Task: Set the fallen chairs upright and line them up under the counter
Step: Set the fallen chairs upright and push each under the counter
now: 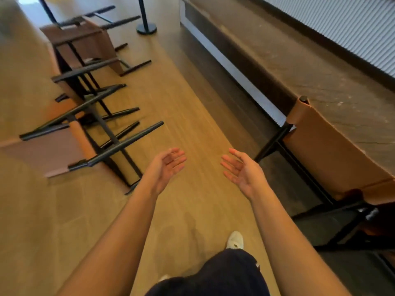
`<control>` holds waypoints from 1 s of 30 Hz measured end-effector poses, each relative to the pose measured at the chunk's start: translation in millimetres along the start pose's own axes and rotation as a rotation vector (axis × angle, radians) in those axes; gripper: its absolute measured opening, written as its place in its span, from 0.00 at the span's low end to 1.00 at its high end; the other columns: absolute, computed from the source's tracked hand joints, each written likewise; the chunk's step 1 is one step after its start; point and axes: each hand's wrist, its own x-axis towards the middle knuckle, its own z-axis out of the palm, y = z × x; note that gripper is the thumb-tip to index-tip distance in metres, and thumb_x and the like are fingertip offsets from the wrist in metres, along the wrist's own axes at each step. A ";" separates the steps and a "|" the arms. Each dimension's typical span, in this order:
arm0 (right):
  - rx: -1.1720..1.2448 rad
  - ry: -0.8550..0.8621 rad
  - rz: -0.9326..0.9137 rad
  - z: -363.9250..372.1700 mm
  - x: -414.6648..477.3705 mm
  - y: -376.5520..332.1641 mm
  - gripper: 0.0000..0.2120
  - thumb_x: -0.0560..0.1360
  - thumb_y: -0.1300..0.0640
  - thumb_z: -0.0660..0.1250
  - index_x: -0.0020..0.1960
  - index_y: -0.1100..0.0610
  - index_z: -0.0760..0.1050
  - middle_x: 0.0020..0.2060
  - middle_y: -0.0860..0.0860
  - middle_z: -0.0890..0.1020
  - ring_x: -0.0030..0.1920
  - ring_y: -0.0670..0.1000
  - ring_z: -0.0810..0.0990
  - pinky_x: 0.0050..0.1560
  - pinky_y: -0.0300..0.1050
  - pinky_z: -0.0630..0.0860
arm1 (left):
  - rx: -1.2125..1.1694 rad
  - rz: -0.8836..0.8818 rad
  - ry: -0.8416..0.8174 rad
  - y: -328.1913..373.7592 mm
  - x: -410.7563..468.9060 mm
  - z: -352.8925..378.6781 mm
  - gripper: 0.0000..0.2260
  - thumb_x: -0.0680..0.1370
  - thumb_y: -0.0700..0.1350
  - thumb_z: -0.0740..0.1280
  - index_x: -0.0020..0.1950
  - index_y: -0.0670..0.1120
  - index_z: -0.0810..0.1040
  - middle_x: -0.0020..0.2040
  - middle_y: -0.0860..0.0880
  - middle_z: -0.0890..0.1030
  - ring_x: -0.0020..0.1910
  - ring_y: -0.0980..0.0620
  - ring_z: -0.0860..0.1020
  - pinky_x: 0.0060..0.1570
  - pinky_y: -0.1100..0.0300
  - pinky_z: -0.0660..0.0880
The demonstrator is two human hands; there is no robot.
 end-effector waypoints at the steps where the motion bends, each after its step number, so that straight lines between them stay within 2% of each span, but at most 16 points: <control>1: -0.002 -0.023 0.010 17.3 -3.8 12.6 0.09 0.80 0.54 0.59 0.52 0.50 0.78 0.48 0.51 0.84 0.50 0.50 0.81 0.45 0.45 0.74 | -0.001 0.011 0.016 7.4 -8.6 -19.4 0.10 0.82 0.43 0.57 0.53 0.41 0.76 0.54 0.42 0.80 0.52 0.46 0.80 0.56 0.53 0.75; 5: -0.059 -0.163 0.085 103.1 -28.9 79.8 0.10 0.81 0.54 0.57 0.53 0.52 0.77 0.48 0.52 0.83 0.48 0.50 0.81 0.46 0.45 0.75 | -0.014 0.078 0.134 38.9 -55.9 -122.4 0.12 0.81 0.43 0.58 0.59 0.40 0.75 0.55 0.43 0.81 0.52 0.46 0.80 0.50 0.55 0.77; 9: -0.114 -0.262 0.120 165.2 -42.5 123.1 0.11 0.81 0.54 0.56 0.53 0.52 0.77 0.48 0.52 0.83 0.47 0.49 0.81 0.46 0.43 0.75 | -0.070 0.132 0.210 58.8 -89.5 -195.5 0.10 0.80 0.44 0.60 0.56 0.42 0.77 0.53 0.43 0.82 0.49 0.48 0.81 0.47 0.57 0.78; 13: -0.180 -0.356 0.163 226.3 -48.9 153.0 0.12 0.81 0.54 0.57 0.59 0.54 0.76 0.51 0.54 0.83 0.49 0.49 0.82 0.47 0.44 0.75 | -0.134 0.197 0.285 81.8 -115.6 -257.1 0.09 0.80 0.43 0.60 0.55 0.43 0.77 0.50 0.45 0.84 0.48 0.49 0.82 0.48 0.56 0.78; 17: -0.233 -0.451 0.194 289.6 -39.1 169.5 0.12 0.81 0.53 0.58 0.58 0.54 0.77 0.52 0.53 0.83 0.53 0.50 0.81 0.50 0.45 0.75 | -0.181 0.264 0.353 109.9 -123.6 -305.6 0.08 0.80 0.43 0.60 0.54 0.43 0.78 0.50 0.45 0.84 0.50 0.48 0.82 0.46 0.57 0.79; 25: -0.295 -0.540 0.221 419.1 8.0 182.1 0.12 0.80 0.53 0.60 0.58 0.55 0.77 0.51 0.53 0.85 0.51 0.49 0.84 0.48 0.44 0.76 | -0.183 0.299 0.472 189.6 -98.7 -374.9 0.08 0.80 0.41 0.59 0.52 0.43 0.77 0.51 0.45 0.82 0.49 0.48 0.81 0.51 0.56 0.76; 30: -0.368 -0.597 0.222 508.2 34.3 184.8 0.10 0.80 0.52 0.61 0.56 0.53 0.78 0.51 0.52 0.85 0.53 0.50 0.84 0.53 0.46 0.76 | -0.174 0.323 0.547 250.4 -77.3 -423.1 0.08 0.80 0.40 0.58 0.50 0.44 0.77 0.50 0.45 0.82 0.47 0.49 0.81 0.50 0.56 0.76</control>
